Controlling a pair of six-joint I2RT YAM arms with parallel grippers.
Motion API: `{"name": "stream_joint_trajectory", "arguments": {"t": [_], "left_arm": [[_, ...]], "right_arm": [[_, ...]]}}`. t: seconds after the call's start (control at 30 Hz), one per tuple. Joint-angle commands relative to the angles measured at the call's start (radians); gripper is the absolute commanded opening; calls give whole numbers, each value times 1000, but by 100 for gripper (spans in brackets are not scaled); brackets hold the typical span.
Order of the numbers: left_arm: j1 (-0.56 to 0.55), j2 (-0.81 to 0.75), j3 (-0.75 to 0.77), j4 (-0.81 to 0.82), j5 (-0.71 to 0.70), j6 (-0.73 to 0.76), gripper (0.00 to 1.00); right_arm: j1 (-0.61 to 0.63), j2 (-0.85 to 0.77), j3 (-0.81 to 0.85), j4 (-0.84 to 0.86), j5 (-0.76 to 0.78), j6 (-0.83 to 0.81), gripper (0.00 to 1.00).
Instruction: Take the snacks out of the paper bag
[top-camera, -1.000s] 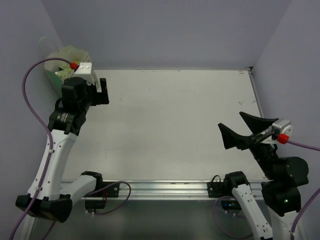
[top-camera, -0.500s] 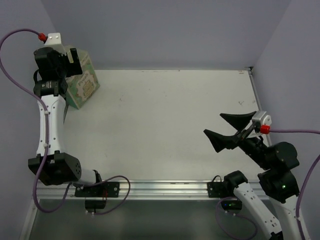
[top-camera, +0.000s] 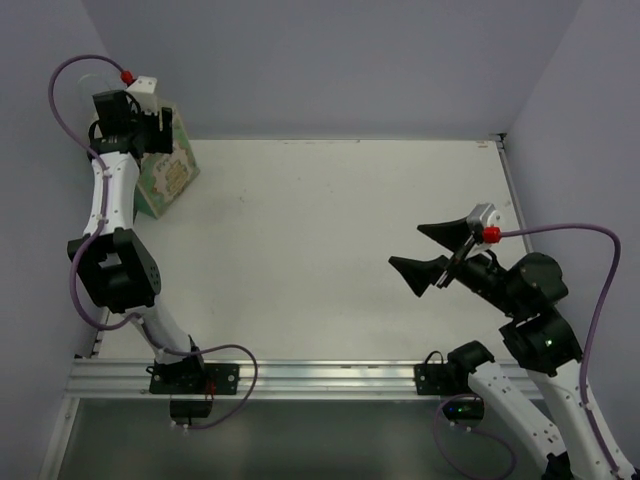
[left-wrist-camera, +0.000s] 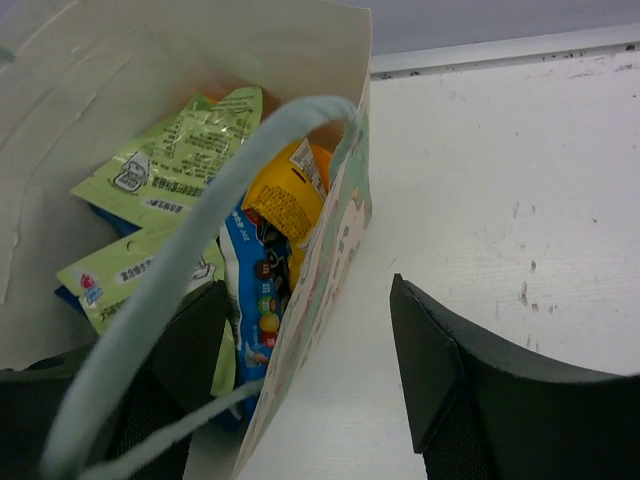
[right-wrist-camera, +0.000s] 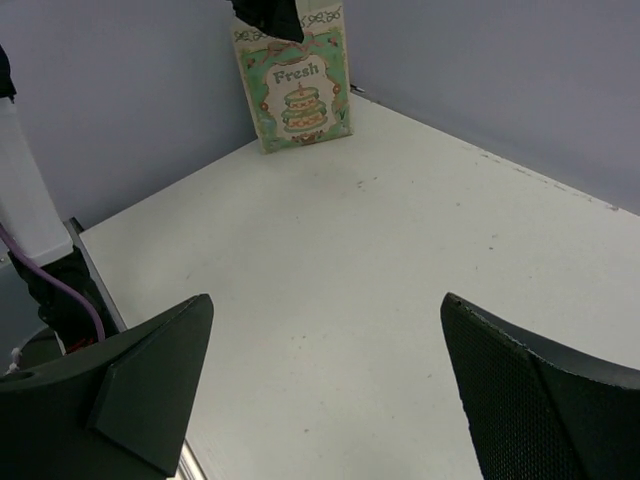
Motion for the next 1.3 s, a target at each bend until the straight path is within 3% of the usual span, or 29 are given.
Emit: {"name": "stream_joint_trajectory", "arguments": {"t": [0.0, 0.07, 0.37, 0.47, 0.6, 0.7, 0.97, 1.27], "left_arm": [[5, 37, 80, 8, 68, 39, 71], [5, 42, 83, 29, 79, 36, 67], [3, 16, 51, 31, 152, 22, 12], [-8, -18, 33, 40, 204, 2, 0], [-73, -88, -6, 36, 174, 11, 0], [-190, -140, -41, 10, 132, -1, 0], [-383, -358, -248, -4, 97, -203, 2], [-733, -522, -398, -42, 11, -414, 2]], "right_arm": [[8, 23, 34, 13, -30, -26, 99], [7, 27, 36, 13, -22, -28, 99], [7, 73, 49, 20, -56, -20, 99], [7, 69, 49, 17, -62, -20, 99], [7, 42, 42, 14, -55, -25, 99], [7, 22, 46, 8, -32, -37, 99], [7, -9, 52, -3, -12, -54, 99], [7, -6, 54, 6, 4, -55, 99]]}}
